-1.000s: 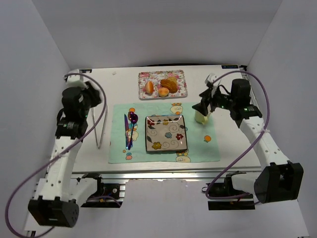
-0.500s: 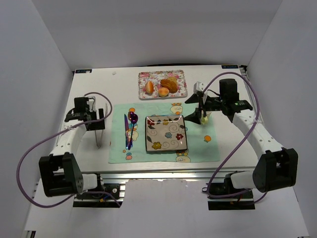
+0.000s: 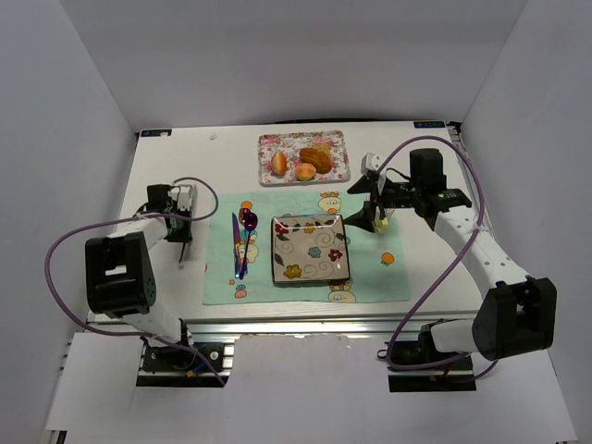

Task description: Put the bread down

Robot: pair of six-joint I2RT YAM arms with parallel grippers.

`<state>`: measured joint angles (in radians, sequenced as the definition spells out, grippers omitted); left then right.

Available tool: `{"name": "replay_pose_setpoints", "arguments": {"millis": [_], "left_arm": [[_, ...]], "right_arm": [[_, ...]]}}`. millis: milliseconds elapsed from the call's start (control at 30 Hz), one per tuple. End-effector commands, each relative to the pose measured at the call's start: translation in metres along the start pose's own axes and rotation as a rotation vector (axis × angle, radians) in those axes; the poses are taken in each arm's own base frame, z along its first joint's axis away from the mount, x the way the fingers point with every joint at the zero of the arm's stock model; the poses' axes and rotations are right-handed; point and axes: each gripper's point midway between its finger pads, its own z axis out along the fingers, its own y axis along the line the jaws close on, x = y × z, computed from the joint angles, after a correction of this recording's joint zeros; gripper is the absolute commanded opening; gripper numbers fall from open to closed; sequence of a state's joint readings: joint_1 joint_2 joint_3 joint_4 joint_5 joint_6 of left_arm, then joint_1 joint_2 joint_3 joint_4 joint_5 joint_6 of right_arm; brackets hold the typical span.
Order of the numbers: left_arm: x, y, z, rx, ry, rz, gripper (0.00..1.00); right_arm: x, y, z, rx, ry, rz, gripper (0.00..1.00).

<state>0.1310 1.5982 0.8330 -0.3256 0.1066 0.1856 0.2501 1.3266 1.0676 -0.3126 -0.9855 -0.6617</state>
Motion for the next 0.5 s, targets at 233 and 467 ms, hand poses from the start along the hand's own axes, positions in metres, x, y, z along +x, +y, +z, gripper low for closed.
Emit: {"name": "replay_pose_setpoints", "arguments": {"millis": [233,467], "left_arm": [[-0.034,-0.003,-0.026,0.046,-0.097,-0.109,0.2],[-0.161,-0.088,-0.123,0.372,-0.563,-0.291,0.35]], "right_arm": [[-0.005,0.004,-0.007,0.022,0.006,-0.032,0.89],[-0.005,0.002,-0.009,0.033,0.006,-0.033,0.89]]}}
